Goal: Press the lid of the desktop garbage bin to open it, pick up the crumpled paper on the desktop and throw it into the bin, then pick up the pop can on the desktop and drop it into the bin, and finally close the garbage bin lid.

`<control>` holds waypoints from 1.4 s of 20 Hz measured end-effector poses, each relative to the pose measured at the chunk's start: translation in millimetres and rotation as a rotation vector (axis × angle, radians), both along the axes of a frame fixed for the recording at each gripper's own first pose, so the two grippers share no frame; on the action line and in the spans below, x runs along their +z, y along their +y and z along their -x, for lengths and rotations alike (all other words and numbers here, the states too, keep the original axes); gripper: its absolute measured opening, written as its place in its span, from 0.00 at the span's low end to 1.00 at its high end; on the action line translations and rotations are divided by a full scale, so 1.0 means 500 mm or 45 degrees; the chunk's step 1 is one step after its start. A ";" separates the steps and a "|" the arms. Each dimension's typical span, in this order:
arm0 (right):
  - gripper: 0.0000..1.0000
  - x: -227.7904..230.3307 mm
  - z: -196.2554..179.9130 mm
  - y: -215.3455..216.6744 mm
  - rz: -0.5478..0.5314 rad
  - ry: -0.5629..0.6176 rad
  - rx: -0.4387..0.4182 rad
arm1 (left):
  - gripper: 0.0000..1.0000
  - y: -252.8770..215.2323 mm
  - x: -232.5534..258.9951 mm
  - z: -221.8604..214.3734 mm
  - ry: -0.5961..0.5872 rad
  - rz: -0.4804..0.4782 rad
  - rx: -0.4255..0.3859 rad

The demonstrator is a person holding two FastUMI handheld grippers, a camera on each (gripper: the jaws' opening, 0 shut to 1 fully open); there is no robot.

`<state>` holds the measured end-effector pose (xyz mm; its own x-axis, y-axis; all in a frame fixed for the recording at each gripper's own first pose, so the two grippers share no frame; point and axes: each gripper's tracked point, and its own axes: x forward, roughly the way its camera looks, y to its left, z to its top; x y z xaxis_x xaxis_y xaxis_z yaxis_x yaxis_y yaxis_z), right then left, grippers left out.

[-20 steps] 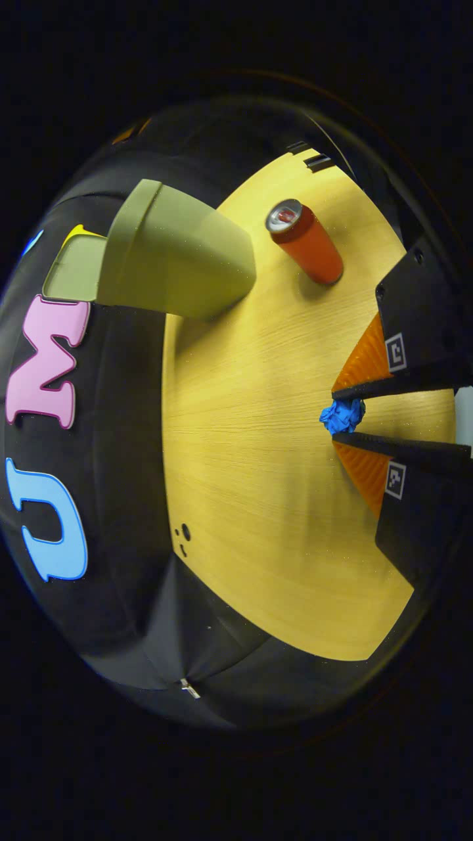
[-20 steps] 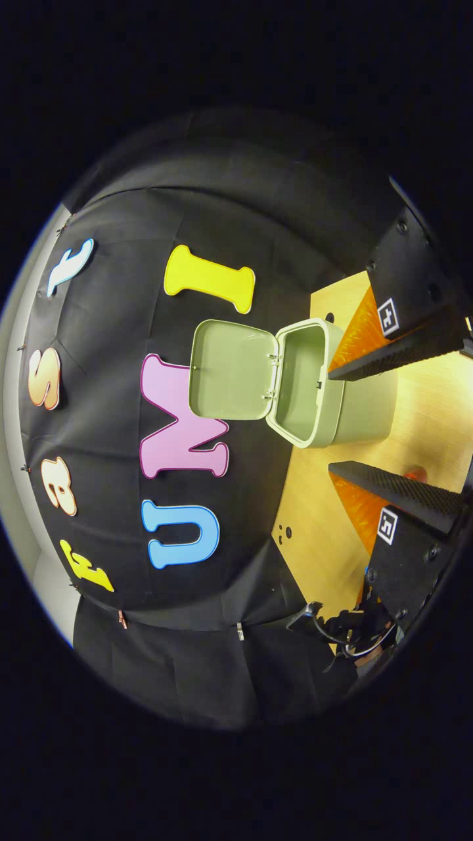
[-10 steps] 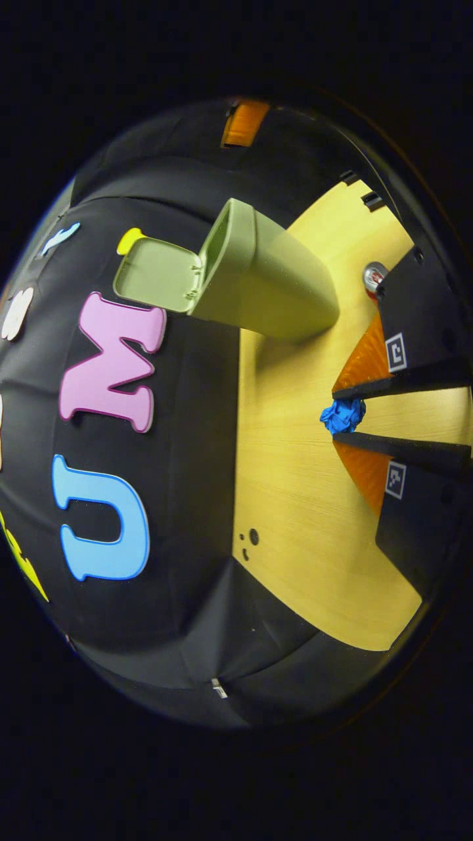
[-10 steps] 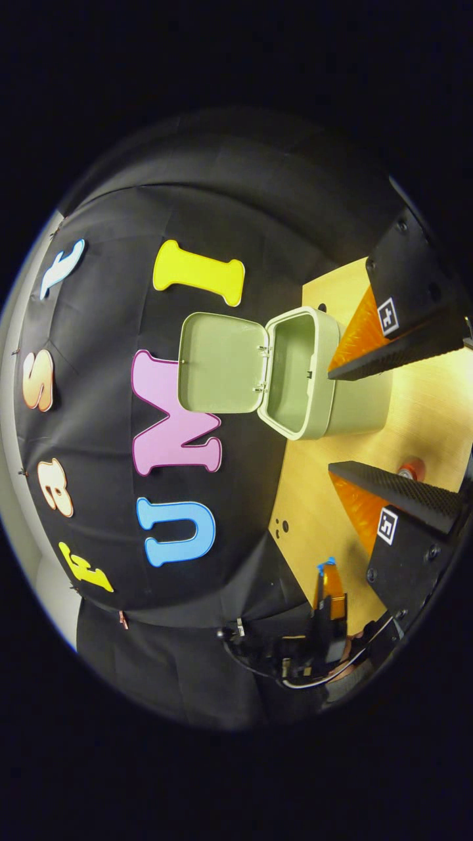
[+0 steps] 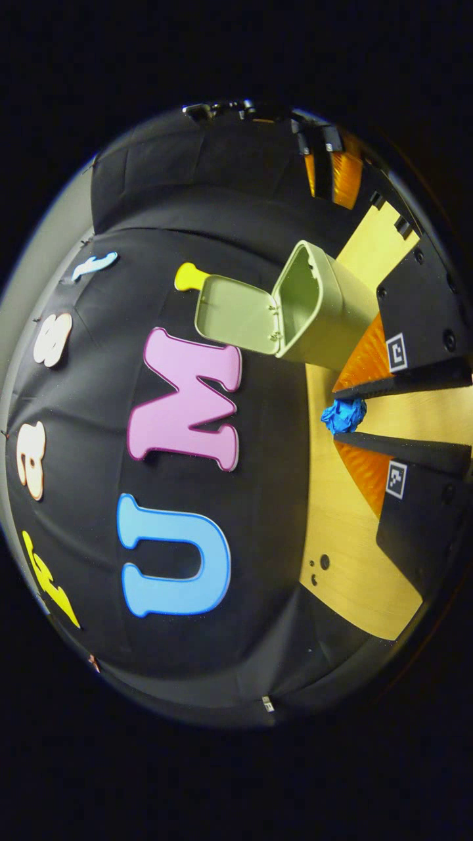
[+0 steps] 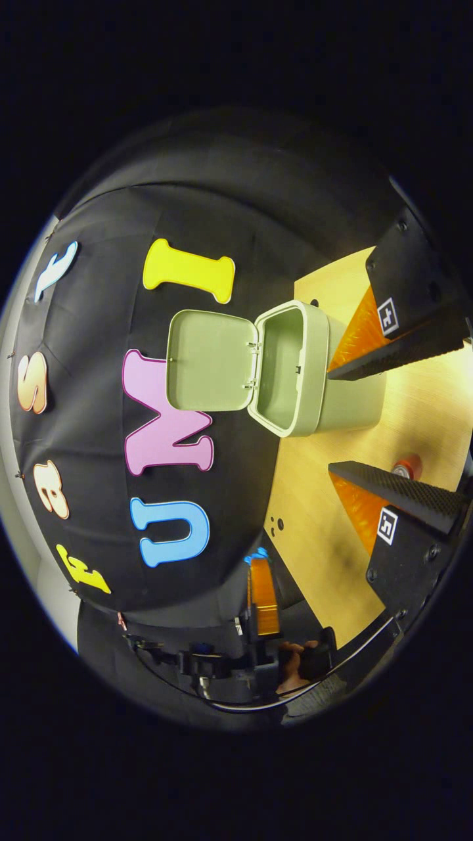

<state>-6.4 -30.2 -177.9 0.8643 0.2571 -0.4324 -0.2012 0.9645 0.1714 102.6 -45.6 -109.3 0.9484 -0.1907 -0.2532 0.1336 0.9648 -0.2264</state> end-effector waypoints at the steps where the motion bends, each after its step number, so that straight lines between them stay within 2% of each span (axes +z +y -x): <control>1: 0.79 -0.005 0.002 0.001 0.000 0.007 0.002 | 0.35 -0.009 0.016 -0.014 -0.028 -0.006 -0.014; 11: 0.80 -0.047 0.012 -0.002 -0.013 0.078 -0.016 | 0.35 -0.182 0.150 -0.121 -0.274 0.005 -0.254; 12: 0.80 -0.053 0.015 -0.004 -0.007 0.086 -0.023 | 0.31 -0.201 0.153 -0.136 -0.280 0.005 -0.277; 14: 0.80 -0.060 0.016 -0.005 -0.008 0.097 -0.027 | 0.35 -0.239 0.152 -0.160 -0.286 0.006 -0.323; 16: 0.80 -0.066 0.017 -0.007 -0.007 0.106 -0.035 | 0.31 -0.273 0.142 -0.184 -0.278 0.011 -0.370; 18: 0.80 -0.070 0.015 -0.009 -0.005 0.113 -0.038 | 0.39 -0.301 0.125 -0.206 -0.260 0.017 -0.404; 20: 0.80 -0.076 0.014 -0.011 0.000 0.121 -0.037 | 0.31 -0.322 0.107 -0.227 -0.235 0.013 -0.430; 23: 0.80 -0.086 0.015 -0.022 0.009 0.138 -0.043 | 0.31 -0.352 0.082 -0.250 -0.208 -0.004 -0.469; 24: 0.80 -0.089 0.014 -0.028 0.006 0.143 -0.046 | 0.35 -0.359 0.077 -0.255 -0.202 -0.013 -0.479; 27: 0.80 -0.096 0.019 -0.041 -0.005 0.160 -0.062 | 0.37 -0.382 0.055 -0.269 -0.180 -0.044 -0.495; 28: 0.80 -0.099 0.020 -0.048 -0.004 0.164 -0.066 | 0.41 -0.390 0.047 -0.274 -0.169 -0.046 -0.499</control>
<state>-16.5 -54.1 -227.3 0.8141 0.2149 -0.5395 -0.1270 0.9724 0.1958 239.4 -240.6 -86.1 0.8306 -0.5370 -0.1470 0.5181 0.8422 -0.1491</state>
